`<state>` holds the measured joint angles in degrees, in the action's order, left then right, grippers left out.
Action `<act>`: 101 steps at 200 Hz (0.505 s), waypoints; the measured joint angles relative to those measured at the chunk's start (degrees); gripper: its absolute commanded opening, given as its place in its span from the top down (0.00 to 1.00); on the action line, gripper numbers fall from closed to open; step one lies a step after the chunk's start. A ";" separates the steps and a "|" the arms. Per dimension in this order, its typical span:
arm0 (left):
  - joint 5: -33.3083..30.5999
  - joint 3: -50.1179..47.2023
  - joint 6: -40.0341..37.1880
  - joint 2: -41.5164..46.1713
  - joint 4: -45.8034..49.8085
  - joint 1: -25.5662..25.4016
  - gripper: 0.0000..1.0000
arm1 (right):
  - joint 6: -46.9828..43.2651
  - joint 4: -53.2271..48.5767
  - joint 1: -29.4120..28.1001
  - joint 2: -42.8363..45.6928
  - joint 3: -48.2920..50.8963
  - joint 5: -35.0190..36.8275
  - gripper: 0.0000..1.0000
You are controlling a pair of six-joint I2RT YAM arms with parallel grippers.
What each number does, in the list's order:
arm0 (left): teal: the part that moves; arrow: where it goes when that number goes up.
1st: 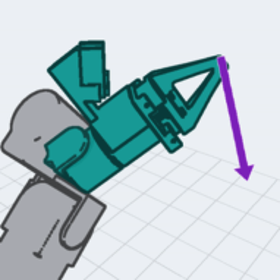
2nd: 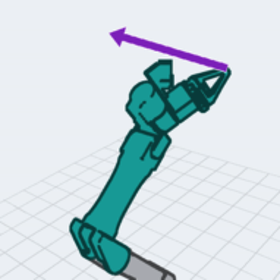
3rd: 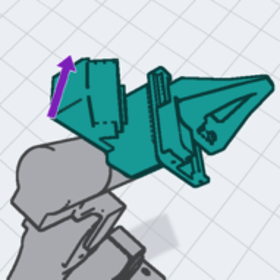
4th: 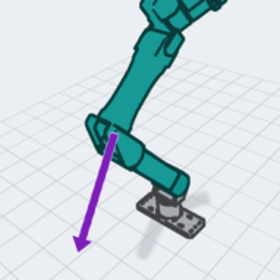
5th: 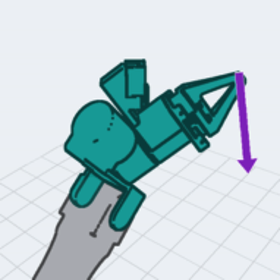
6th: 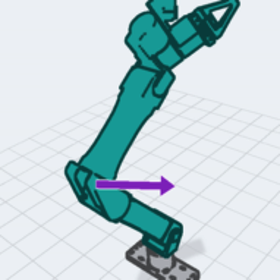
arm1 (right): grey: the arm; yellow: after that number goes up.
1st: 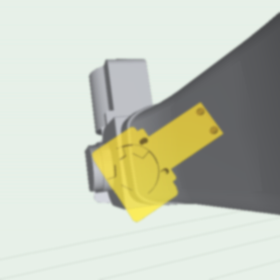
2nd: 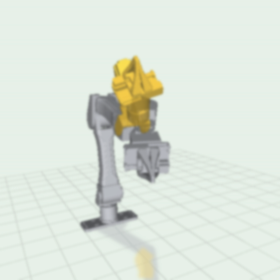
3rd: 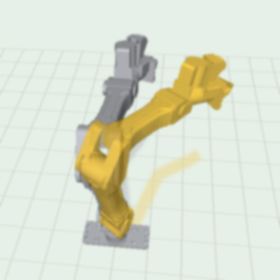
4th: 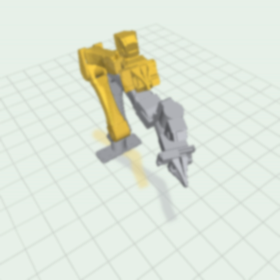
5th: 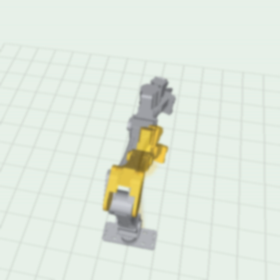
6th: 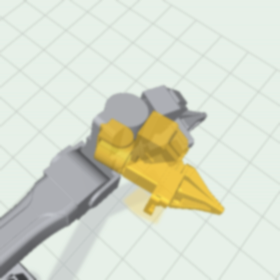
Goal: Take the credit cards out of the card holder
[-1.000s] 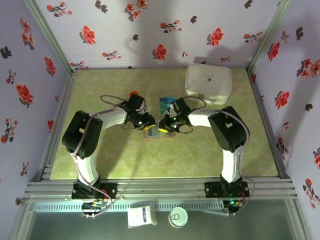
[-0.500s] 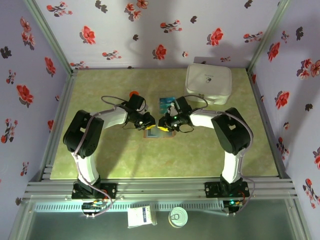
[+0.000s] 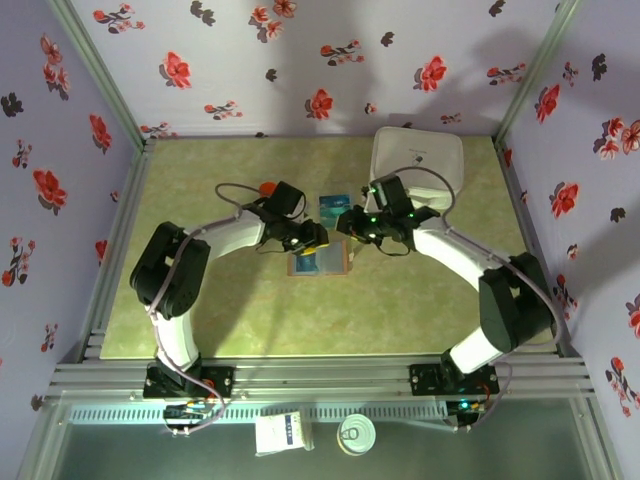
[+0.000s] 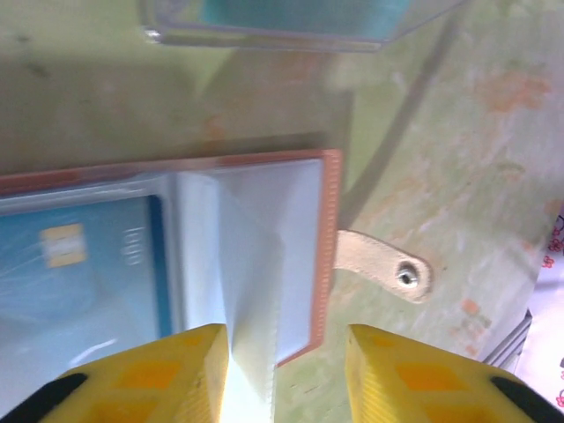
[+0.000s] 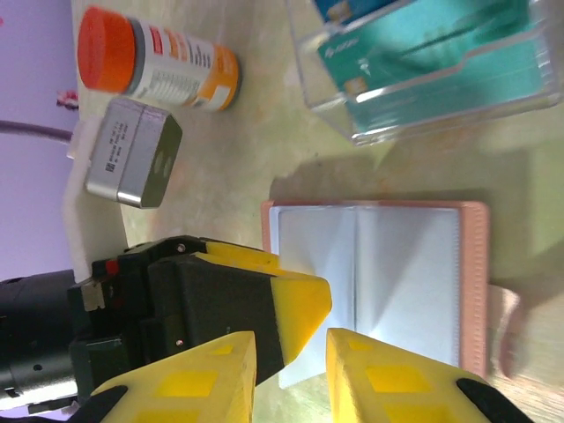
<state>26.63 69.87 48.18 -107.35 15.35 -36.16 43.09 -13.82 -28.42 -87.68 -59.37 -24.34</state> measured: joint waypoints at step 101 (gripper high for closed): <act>0.66 4.87 -0.02 -7.15 0.33 -2.69 0.50 | -0.68 -4.33 1.92 4.24 2.47 2.10 0.69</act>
<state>27.29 74.74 48.16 -114.50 15.68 -38.85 42.41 -18.15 -26.50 -83.44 -56.90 -22.24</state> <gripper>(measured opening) 0.500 0.308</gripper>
